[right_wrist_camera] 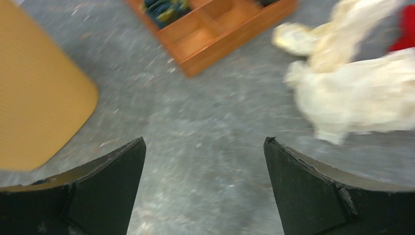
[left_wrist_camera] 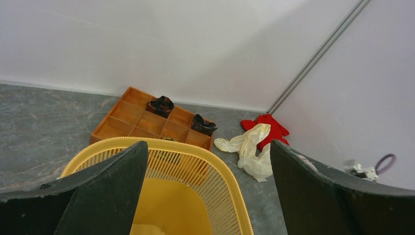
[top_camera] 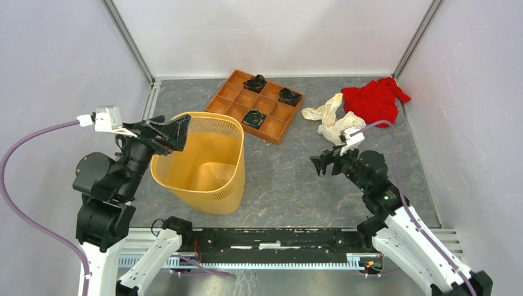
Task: Put the trash bags into the trash bin
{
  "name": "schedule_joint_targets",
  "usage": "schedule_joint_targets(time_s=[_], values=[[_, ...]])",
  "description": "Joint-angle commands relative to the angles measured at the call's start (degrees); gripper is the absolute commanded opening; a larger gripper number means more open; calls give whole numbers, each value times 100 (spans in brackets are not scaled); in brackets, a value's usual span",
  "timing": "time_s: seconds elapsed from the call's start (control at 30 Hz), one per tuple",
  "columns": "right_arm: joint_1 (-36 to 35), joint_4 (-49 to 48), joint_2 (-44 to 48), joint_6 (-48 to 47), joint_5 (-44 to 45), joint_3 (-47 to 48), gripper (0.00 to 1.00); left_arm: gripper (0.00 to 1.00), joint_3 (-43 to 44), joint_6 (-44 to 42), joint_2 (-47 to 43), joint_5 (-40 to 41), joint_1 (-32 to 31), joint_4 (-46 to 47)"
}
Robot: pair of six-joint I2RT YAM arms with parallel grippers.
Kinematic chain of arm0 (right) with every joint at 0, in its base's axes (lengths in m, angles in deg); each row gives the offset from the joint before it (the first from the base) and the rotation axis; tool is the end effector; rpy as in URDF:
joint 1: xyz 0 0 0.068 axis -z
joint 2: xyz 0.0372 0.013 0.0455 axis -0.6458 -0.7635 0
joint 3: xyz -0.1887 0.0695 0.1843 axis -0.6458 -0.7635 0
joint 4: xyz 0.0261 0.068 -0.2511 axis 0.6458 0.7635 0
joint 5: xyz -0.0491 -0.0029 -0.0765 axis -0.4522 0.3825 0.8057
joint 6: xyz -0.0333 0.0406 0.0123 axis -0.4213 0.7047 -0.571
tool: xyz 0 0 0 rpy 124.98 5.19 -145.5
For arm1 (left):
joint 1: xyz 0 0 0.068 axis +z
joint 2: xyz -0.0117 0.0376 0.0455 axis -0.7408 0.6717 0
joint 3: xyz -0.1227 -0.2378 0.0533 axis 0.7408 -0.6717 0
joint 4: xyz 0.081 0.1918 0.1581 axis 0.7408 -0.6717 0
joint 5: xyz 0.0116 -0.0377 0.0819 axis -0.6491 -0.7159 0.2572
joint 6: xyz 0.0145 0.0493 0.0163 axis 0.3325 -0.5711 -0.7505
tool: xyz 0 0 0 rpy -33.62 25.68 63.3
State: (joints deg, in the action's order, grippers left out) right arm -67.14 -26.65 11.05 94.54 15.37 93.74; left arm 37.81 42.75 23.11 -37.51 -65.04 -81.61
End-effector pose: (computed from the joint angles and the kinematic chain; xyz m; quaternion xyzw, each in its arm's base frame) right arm 0.1384 0.0703 0.2759 -0.1197 0.7692 0.1953 0.5965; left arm 0.0589 -0.0173 0.4824 -0.0526 0.6528 -0.2621 0.7088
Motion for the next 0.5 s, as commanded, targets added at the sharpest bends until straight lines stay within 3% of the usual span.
schedule_joint_targets(time_s=[0.0, 0.27, 0.47], values=[[-341, -882, -587, 498, -1477, -258, 98, 100, -118, -225, 68, -203, -32, -109], [-2822, -2543, -2090, 1282, -988, -534, 98, 100, -205, -358, 46, -158, -40, -248], [-4068, -3831, -3229, 2037, -64, -511, 98, 100, -180, -495, -80, 75, -42, -394]])
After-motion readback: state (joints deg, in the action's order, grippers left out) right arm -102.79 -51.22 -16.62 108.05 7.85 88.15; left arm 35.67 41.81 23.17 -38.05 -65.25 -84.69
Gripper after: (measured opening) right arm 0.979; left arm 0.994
